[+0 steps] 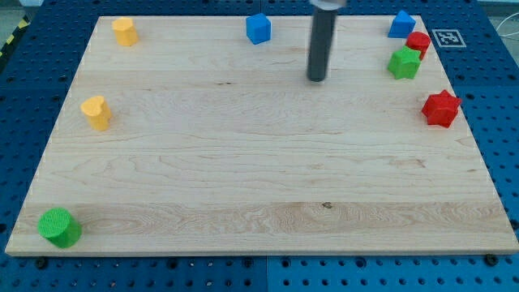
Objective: Push the green star to the bottom center
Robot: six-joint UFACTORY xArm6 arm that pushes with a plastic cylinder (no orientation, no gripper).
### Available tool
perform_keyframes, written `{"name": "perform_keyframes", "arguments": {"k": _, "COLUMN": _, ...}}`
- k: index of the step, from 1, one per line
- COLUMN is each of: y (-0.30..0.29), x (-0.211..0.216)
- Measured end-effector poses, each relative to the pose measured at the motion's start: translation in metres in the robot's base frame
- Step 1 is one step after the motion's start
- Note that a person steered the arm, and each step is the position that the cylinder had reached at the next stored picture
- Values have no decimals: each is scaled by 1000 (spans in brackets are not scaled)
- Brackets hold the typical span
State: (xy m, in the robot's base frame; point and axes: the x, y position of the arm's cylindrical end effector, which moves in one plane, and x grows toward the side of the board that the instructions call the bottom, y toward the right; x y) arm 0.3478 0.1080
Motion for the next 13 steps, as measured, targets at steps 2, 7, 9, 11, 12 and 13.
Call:
{"name": "perform_keyframes", "arguments": {"k": 2, "y": 88, "x": 18}}
{"name": "perform_keyframes", "arguments": {"k": 7, "y": 184, "x": -7}}
{"name": "perform_keyframes", "arguments": {"k": 9, "y": 137, "x": -22}}
{"name": "perform_keyframes", "arguments": {"k": 11, "y": 116, "x": -70}}
{"name": "perform_keyframes", "arguments": {"k": 12, "y": 110, "x": -57}}
{"name": "perform_keyframes", "arguments": {"k": 13, "y": 115, "x": -32}}
